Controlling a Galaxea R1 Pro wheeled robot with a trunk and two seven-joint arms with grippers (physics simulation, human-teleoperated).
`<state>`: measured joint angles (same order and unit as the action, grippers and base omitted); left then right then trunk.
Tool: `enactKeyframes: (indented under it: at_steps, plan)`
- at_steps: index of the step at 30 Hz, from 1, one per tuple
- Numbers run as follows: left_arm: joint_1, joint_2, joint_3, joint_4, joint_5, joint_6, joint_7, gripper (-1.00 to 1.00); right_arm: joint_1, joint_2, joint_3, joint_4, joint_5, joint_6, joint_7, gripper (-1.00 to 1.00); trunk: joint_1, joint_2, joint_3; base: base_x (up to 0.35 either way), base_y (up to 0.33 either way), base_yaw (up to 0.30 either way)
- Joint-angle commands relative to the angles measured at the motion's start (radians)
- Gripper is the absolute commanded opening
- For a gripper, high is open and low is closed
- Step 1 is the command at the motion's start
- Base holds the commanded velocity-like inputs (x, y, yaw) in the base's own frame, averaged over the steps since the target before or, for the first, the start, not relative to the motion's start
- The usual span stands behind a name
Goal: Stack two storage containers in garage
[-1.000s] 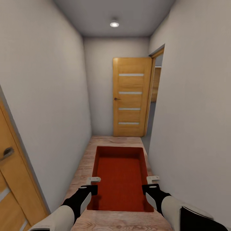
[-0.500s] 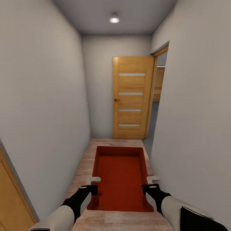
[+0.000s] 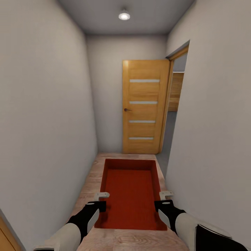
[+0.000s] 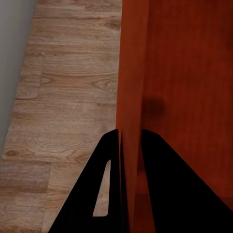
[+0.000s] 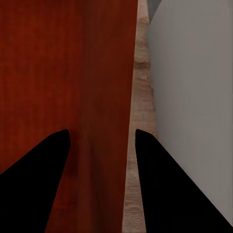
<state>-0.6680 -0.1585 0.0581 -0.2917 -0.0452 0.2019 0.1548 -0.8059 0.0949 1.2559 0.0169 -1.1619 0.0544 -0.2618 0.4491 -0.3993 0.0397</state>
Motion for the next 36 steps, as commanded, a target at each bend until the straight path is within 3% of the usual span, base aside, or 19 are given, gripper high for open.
enactKeyframes:
  at_steps: [1,36]
  plan:
    - [0.001,0.009,-0.004,0.012,-0.002,0.005,0.002,-1.0,-0.001,-0.006,-0.026,0.0,0.007,-0.013,-0.002,-1.0,0.001,-0.001,0.0,0.323,0.0,0.0]
    - [0.001,0.009,-0.004,0.012,-0.002,0.006,0.002,-1.0,-0.001,-0.006,-0.026,0.0,0.007,-0.013,-0.002,-1.0,0.001,-0.001,0.0,0.323,0.0,0.0]
